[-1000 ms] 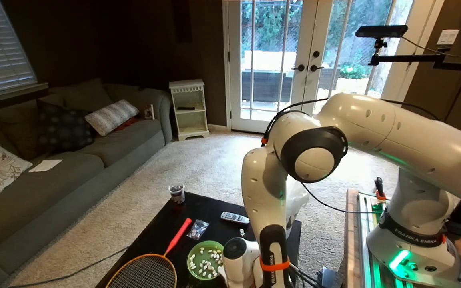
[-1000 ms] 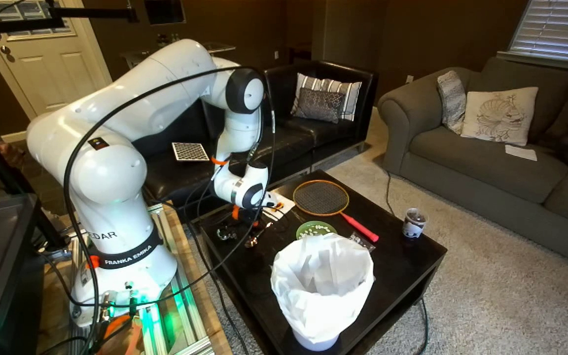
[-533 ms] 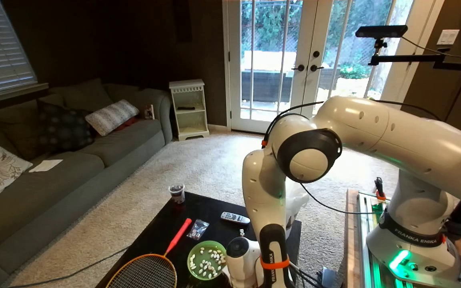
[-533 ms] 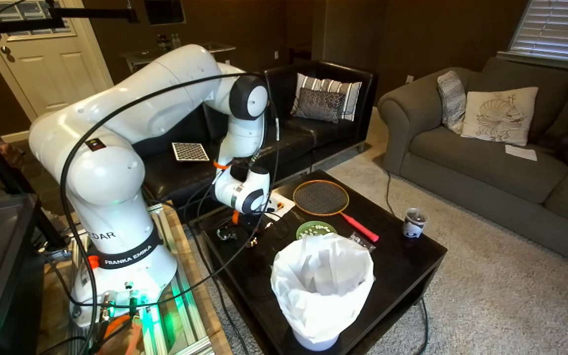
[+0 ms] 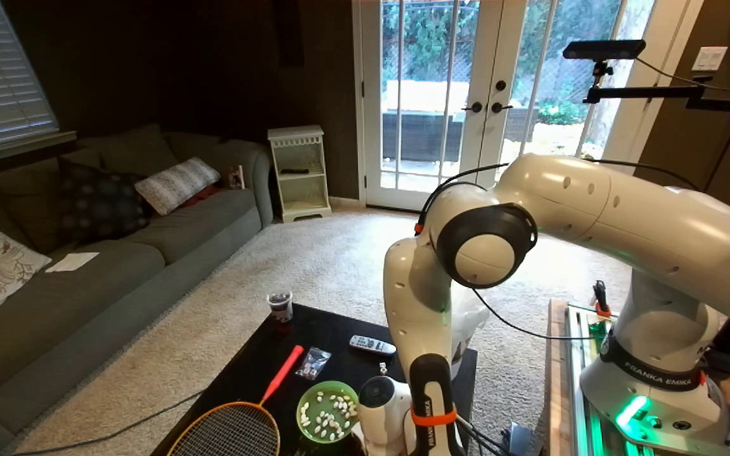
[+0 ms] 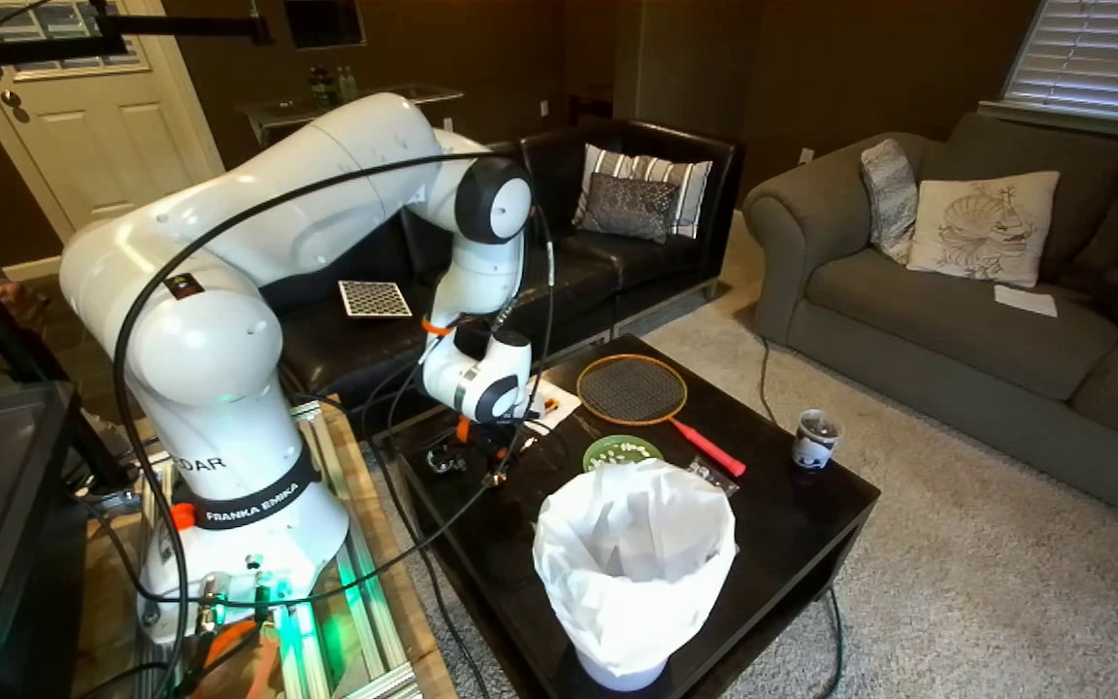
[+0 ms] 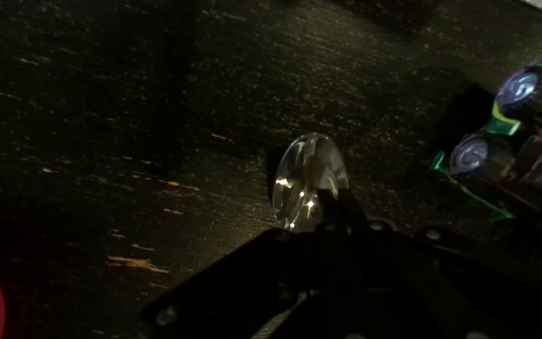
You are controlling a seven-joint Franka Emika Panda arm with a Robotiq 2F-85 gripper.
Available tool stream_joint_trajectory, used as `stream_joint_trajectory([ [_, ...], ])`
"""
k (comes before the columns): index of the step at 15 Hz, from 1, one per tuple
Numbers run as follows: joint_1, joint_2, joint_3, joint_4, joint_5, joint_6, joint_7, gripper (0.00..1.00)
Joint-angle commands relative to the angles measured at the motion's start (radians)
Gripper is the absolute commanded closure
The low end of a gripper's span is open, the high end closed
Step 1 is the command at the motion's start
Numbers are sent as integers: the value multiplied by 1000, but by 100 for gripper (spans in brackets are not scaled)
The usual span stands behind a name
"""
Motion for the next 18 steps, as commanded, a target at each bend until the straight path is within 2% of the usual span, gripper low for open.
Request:
stream_joint_trajectory([
  [1, -10, 25, 12, 23, 30, 12, -34, 99],
  [5, -11, 36, 11, 34, 30, 10, -34, 93],
  [8, -8, 41, 9, 41, 31, 7, -32, 77],
  [10, -5, 39, 7, 39, 32, 7, -30, 57],
  [12, 1, 33, 2, 33, 33, 8, -26, 48],
  [15, 5, 31, -2, 31, 34, 8, -24, 43],
  [16, 6, 31, -2, 31, 34, 8, -24, 50],
  [18, 9, 31, -5, 32, 35, 10, -22, 55],
])
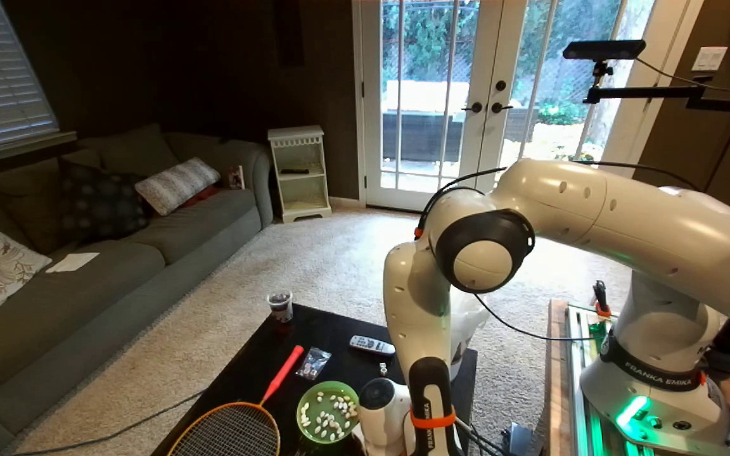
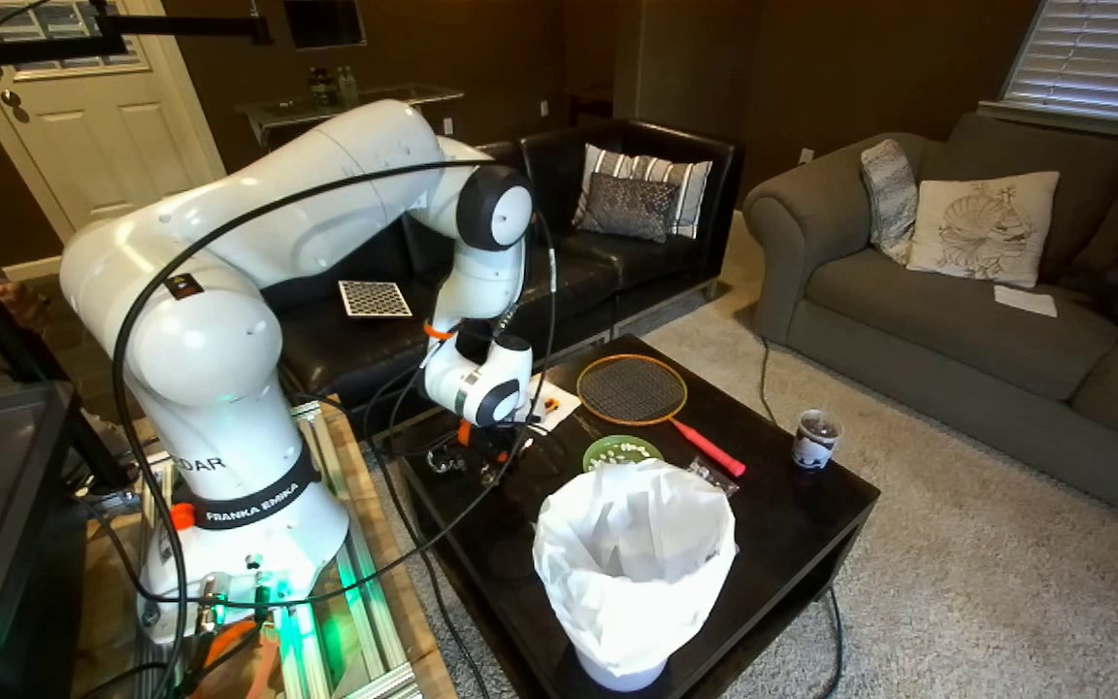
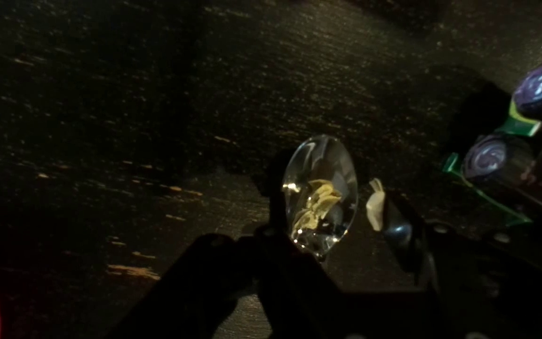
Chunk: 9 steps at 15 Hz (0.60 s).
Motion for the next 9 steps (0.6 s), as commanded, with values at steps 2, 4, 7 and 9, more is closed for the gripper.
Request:
stream_joint_trajectory([
  [2, 16, 7, -7, 9, 38, 13, -18, 79],
  [4, 21, 12, -14, 15, 40, 11, -14, 87],
  [7, 21, 16, -18, 19, 42, 14, -13, 100],
  [9, 19, 17, -19, 20, 43, 13, -14, 100],
])
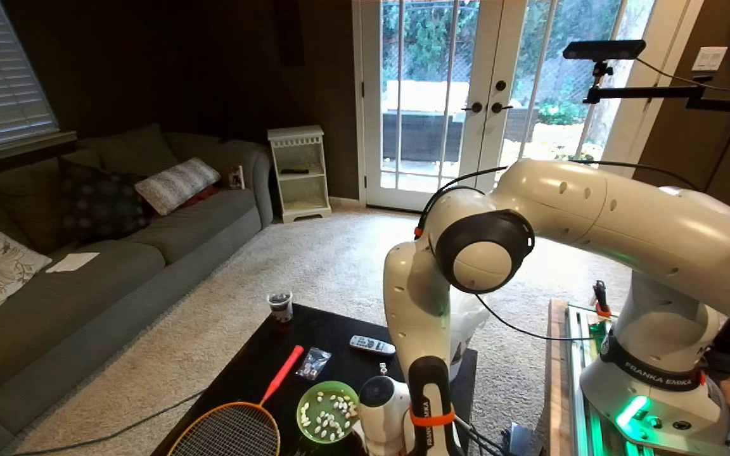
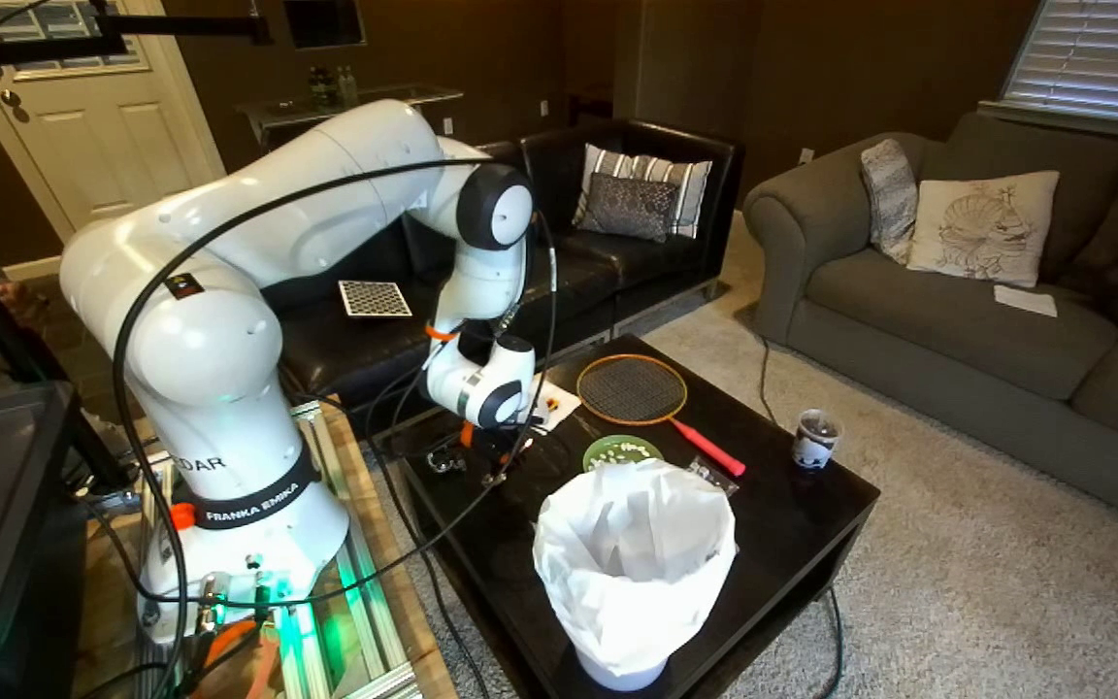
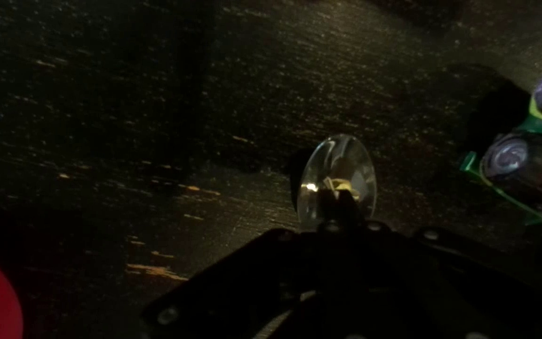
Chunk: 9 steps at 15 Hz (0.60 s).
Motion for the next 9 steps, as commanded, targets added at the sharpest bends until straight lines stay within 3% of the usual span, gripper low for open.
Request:
stream_joint_trajectory([
  [1, 15, 16, -4, 19, 39, 13, -15, 100],
  [4, 13, 13, 0, 15, 39, 14, -18, 90],
  [6, 11, 11, 2, 14, 38, 14, -19, 69],
  [8, 13, 10, 1, 14, 39, 12, -18, 54],
  [9, 13, 10, 0, 13, 39, 12, -17, 59],
])
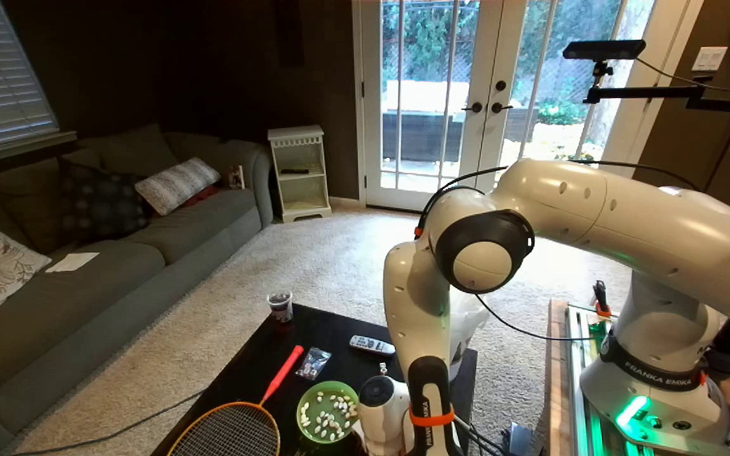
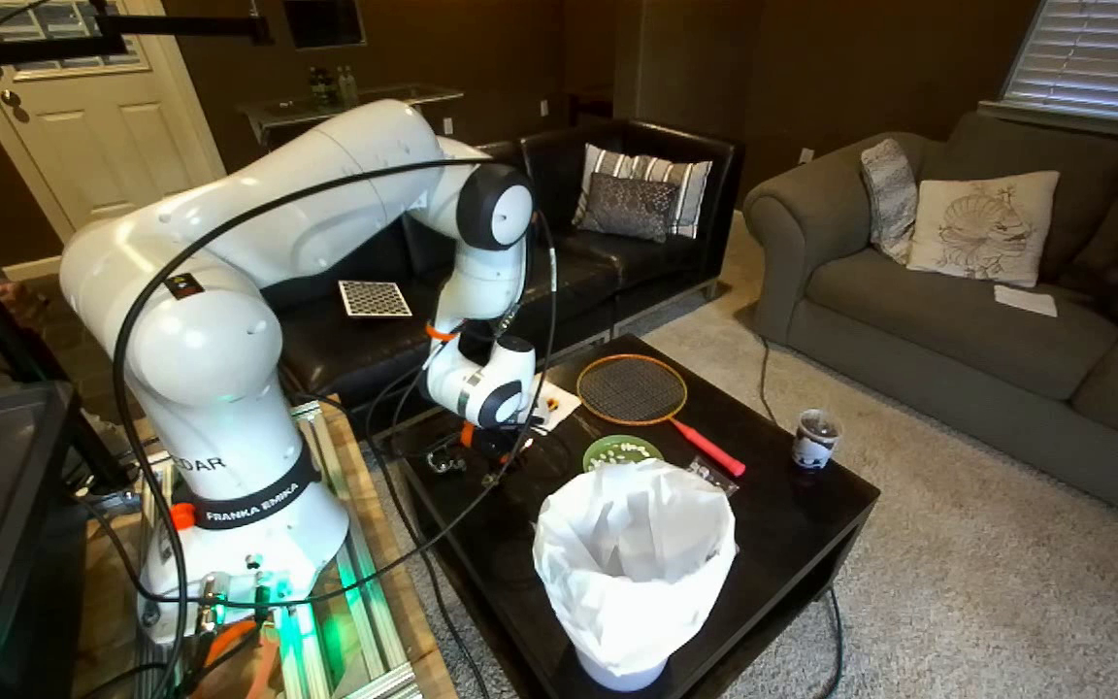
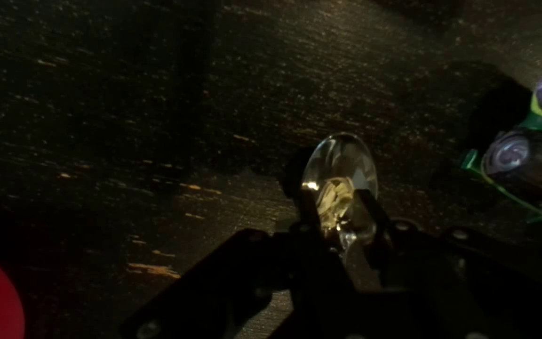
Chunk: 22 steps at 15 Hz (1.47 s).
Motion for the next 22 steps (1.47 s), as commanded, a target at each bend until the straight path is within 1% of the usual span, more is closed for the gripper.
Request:
stream_joint_trajectory([
  [1, 15, 10, -1, 12, 36, 12, -16, 68],
  [2, 16, 10, -2, 13, 36, 10, -16, 86],
  [4, 17, 9, -2, 12, 36, 9, -16, 90],
  [5, 18, 8, -2, 11, 36, 9, -16, 73],
  [6, 18, 8, -3, 11, 36, 10, -15, 78],
  [7, 19, 8, -3, 11, 36, 12, -15, 94],
  [8, 19, 7, -3, 11, 37, 12, -15, 93],
  [9, 16, 8, 0, 11, 35, 10, -18, 95],
  [10, 14, 8, 2, 12, 33, 10, -20, 92],
  [11, 12, 8, 4, 11, 33, 11, -21, 66],
  [12, 13, 8, 3, 11, 33, 12, -21, 67],
  [13, 15, 7, 2, 10, 35, 16, -18, 96],
  [14, 15, 7, 2, 10, 35, 19, -18, 94],
  [16, 13, 7, 4, 10, 34, 24, -19, 100],
  [22, -5, 10, 21, 9, 30, 46, -30, 100],
])
